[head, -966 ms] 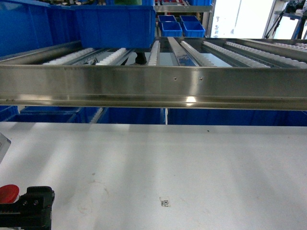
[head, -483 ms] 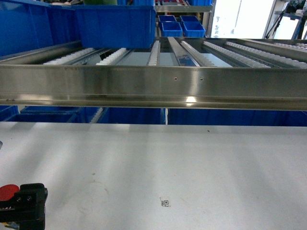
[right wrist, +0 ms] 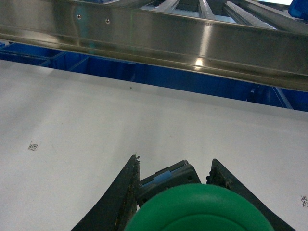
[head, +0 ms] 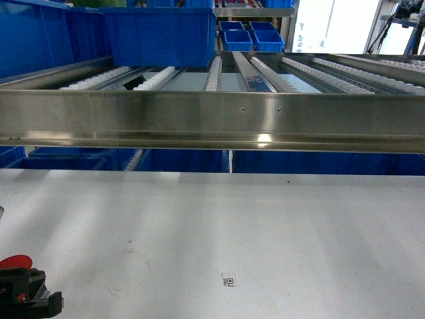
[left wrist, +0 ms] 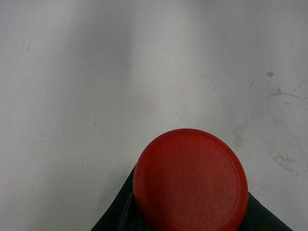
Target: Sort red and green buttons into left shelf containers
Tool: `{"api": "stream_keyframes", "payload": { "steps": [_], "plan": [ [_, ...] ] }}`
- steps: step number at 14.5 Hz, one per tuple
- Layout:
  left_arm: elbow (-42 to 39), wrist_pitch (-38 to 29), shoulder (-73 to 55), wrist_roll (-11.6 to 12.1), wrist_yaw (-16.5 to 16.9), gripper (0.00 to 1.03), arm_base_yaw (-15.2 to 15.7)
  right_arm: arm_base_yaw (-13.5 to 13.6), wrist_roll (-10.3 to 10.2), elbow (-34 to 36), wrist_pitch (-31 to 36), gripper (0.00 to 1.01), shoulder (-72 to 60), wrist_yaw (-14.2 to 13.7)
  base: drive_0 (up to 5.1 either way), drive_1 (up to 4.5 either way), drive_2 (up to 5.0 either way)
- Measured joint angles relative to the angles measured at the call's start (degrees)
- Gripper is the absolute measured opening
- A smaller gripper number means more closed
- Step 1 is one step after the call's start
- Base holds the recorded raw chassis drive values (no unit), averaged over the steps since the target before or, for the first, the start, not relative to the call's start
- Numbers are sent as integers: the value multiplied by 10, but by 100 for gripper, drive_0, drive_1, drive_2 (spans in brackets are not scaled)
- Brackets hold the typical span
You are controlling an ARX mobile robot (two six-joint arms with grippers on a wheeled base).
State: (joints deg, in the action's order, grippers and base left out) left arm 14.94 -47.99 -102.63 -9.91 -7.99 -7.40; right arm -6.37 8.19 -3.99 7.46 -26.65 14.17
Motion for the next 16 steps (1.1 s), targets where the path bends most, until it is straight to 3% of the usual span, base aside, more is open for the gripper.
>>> {"api": "stream_keyframes", "payload": {
  "steps": [3, 7, 9, 10, 11, 12, 16],
  "plan": [
    [-27, -48, -4, -6, 1, 26, 4, 0, 0, 0, 0, 36, 0, 0, 0, 0, 0],
    [-75, -21, 166, 28, 23, 26, 23, 0, 0, 0, 0, 36, 0, 0, 0, 0, 0],
    [-82, 76, 318, 41, 37, 26, 29, 0, 0, 0, 0, 36, 0, 0, 0, 0, 0],
    [-59, 188, 558, 48, 44, 25, 13, 0, 0, 0, 0, 36, 0, 0, 0, 0, 0],
    [-69, 157, 698, 85, -40, 25, -52, 0, 0, 0, 0, 36, 0, 0, 0, 0, 0],
    [-83, 159, 744, 139, -102, 25, -85, 0, 0, 0, 0, 36, 0, 0, 0, 0, 0],
    [-86, 159, 740, 145, -100, 25, -88, 0, 0, 0, -1, 35, 0, -3, 0, 0, 0]
  ]
}}
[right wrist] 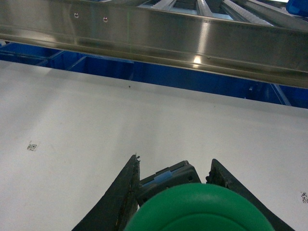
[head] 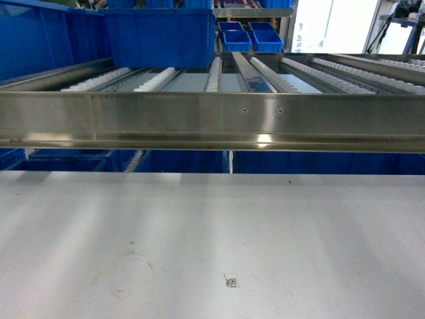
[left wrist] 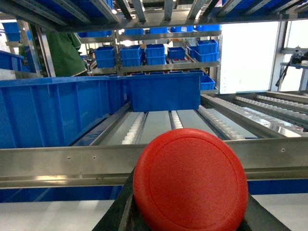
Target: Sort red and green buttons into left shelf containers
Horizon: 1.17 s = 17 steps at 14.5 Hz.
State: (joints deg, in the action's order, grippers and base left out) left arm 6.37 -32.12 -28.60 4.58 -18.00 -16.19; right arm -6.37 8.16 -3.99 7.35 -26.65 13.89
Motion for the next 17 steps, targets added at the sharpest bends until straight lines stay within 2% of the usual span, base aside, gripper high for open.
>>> {"api": "stream_keyframes", "payload": {
  "steps": [17],
  "plan": [
    [-1, 3, 0, 0, -3, 25, -1, 0, 0, 0, 0, 35, 0, 0, 0, 0, 0]
  ]
}}
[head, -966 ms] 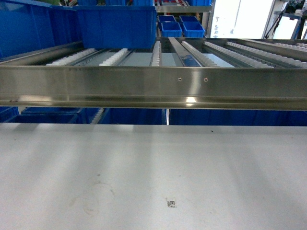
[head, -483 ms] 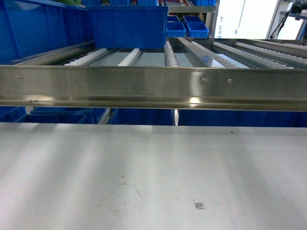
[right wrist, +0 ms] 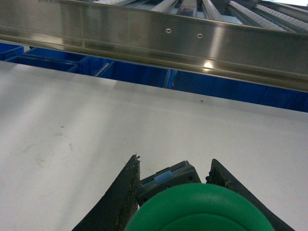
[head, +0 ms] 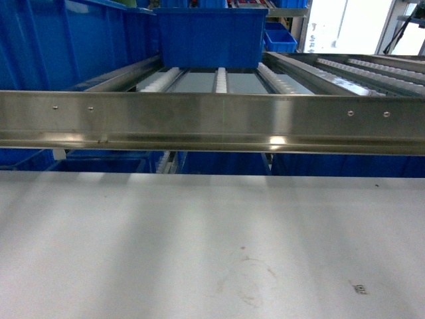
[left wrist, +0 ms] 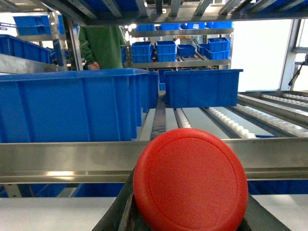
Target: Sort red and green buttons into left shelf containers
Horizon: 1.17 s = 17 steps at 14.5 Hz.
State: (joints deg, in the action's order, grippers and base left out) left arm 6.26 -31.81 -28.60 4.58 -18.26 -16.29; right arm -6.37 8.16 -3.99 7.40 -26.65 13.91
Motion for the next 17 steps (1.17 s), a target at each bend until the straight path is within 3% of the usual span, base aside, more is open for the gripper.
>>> {"api": "stream_keyframes", "payload": {
  "steps": [4, 17],
  "plan": [
    [0, 0, 0, 0, 0, 25, 0, 0, 0, 0, 0, 35, -2, 0, 0, 0, 0],
    [0, 0, 1, 0, 0, 25, 0, 0, 0, 0, 0, 35, -2, 0, -468, 155, 343]
  ]
}}
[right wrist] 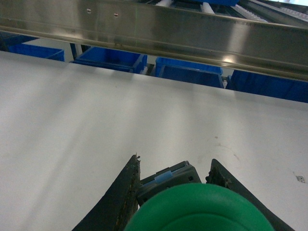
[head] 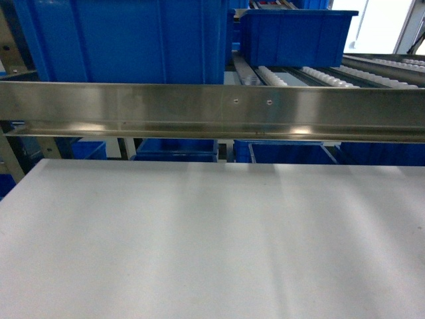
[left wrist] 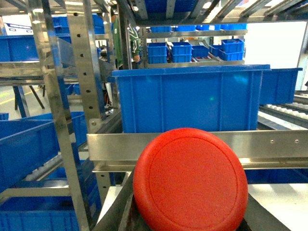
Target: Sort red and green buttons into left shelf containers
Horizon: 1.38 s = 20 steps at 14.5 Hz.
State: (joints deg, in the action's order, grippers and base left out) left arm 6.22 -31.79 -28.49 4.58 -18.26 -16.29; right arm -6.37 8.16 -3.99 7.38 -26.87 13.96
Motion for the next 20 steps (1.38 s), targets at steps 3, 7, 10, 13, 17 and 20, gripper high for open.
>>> {"api": "stream_keyframes", "payload": {
  "steps": [3, 7, 10, 13, 17, 20],
  "plan": [
    [0, 0, 0, 0, 0, 25, 0, 0, 0, 0, 1, 35, 0, 0, -493, 243, 243],
    [0, -1, 0, 0, 0, 25, 0, 0, 0, 0, 3, 35, 0, 0, -488, 249, 249],
    [0, 0, 0, 0, 0, 25, 0, 0, 0, 0, 1, 35, 0, 0, -490, 247, 247],
    [0, 0, 0, 0, 0, 25, 0, 0, 0, 0, 0, 35, 0, 0, -491, 245, 245],
    [0, -1, 0, 0, 0, 25, 0, 0, 0, 0, 1, 35, 0, 0, -487, 249, 249],
    [0, 0, 0, 0, -1, 25, 0, 0, 0, 0, 0, 35, 0, 0, -489, 247, 247]
  ]
}}
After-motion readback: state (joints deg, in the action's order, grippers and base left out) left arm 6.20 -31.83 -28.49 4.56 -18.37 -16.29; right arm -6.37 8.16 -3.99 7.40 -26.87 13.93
